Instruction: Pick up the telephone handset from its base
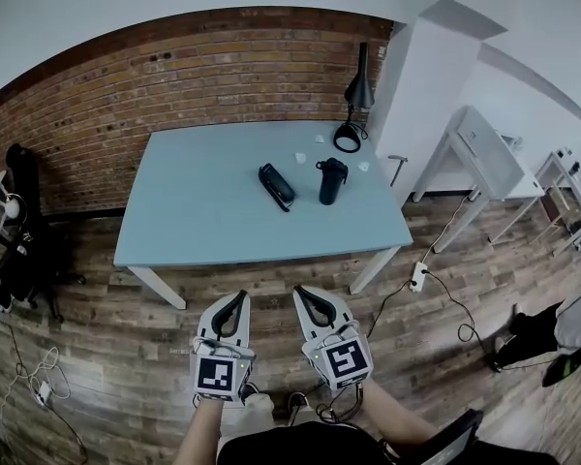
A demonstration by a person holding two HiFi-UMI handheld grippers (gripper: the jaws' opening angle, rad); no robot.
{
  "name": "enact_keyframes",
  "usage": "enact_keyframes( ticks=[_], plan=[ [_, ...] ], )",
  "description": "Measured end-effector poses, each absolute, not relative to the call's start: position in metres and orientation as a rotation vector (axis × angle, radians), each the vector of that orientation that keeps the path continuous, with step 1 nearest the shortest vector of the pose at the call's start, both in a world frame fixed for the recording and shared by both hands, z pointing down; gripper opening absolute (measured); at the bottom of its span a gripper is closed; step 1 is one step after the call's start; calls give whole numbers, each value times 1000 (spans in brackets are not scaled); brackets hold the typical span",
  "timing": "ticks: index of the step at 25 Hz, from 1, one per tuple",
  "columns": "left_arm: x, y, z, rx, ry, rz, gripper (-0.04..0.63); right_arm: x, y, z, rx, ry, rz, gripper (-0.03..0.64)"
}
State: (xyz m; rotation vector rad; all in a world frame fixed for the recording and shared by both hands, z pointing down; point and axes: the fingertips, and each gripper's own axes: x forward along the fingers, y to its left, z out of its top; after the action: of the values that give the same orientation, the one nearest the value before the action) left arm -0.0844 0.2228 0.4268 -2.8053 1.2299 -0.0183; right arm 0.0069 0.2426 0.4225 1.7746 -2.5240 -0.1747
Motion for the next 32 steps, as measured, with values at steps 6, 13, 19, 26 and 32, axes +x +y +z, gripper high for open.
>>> enact_keyframes(
  ticks=[6,13,19,26,32],
  plan=[
    [-95,194,427,-2861,1166,2,25,-5,216,413,1830,-2451,-195,14],
    [-114,178,433,-2916,1096,32,25,-31,194,413,1869,-2396,-186,14],
    [-117,164,437,-2934,1087,41,25,-39,181,421,1846,-2412,-177,14],
    [-99,143,431,-2901,1097,38,25,-29,152,423,1806,-2445,-183,14],
    [-74,125,433,-2883,1135,-9,25,-7,137,426,1753,-2489,-173,14]
  ],
)
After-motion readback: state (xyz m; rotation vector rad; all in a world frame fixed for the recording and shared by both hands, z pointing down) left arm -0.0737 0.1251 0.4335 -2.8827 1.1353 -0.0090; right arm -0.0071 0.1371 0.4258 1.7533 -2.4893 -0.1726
